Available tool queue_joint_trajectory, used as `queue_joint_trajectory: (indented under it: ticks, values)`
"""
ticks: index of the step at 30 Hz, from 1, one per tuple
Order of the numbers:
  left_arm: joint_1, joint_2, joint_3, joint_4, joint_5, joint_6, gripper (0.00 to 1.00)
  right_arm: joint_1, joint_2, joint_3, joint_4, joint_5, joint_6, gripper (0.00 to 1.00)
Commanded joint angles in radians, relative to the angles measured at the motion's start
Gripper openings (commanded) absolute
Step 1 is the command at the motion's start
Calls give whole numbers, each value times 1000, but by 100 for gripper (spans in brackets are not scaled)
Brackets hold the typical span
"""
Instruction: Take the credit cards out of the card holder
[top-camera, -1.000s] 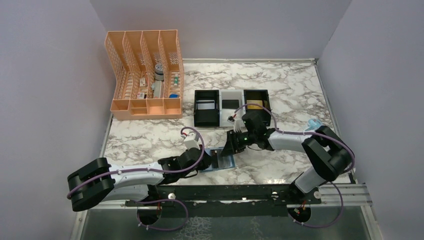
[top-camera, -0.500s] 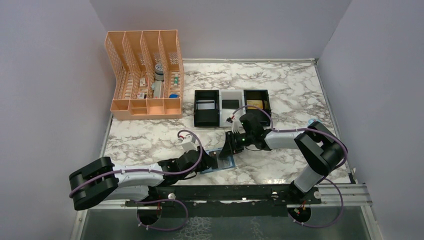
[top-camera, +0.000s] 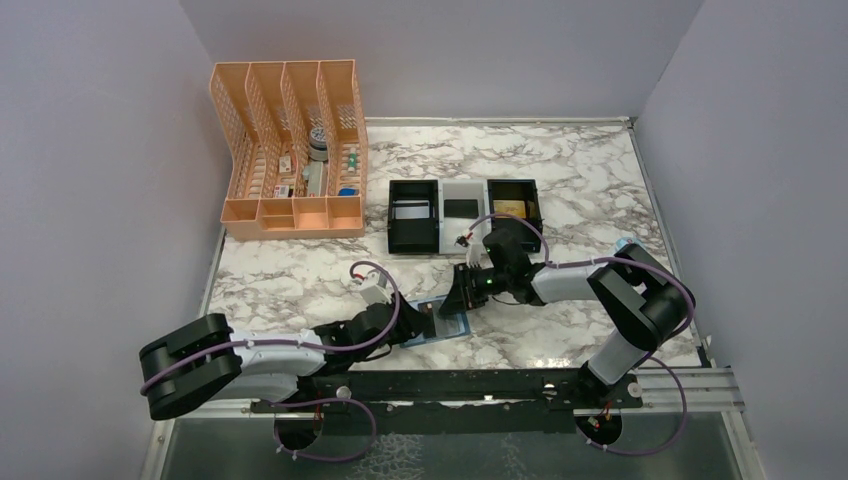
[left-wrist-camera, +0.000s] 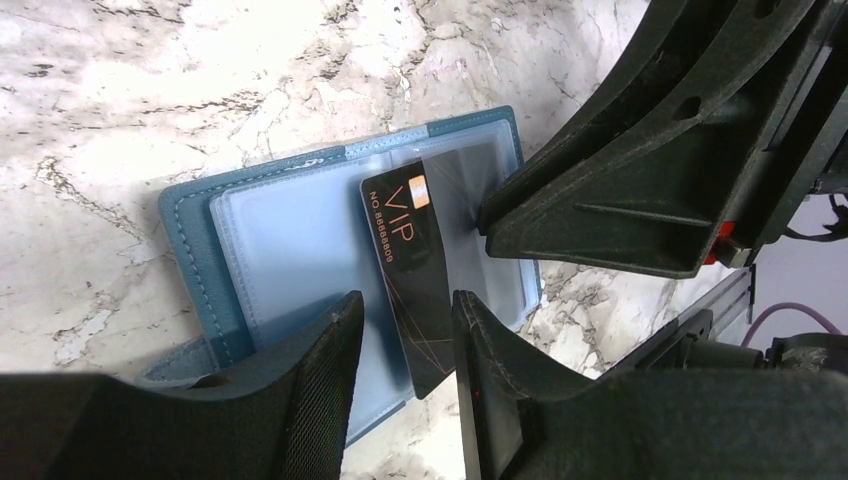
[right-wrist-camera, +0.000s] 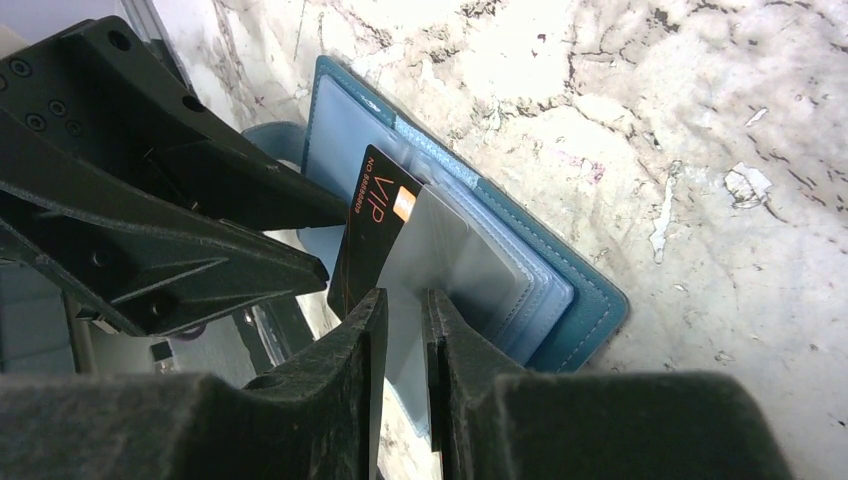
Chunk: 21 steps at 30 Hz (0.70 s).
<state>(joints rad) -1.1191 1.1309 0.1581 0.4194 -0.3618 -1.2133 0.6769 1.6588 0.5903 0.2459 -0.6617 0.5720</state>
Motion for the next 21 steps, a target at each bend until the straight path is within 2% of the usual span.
queue_joint_trajectory:
  ticks: [1,5,15,21]
  values:
    - [9,15,-34,74,49,43,40,2,42,-52,-72,89,-25,21]
    - [8,45,-5,78,81,67,39,1,40,-54,-64,85,-19,21]
    - [8,143,46,113,103,52,27,2,36,-65,-57,83,-15,21]
    - [8,143,34,113,80,13,11,3,26,-75,-49,80,-12,21]
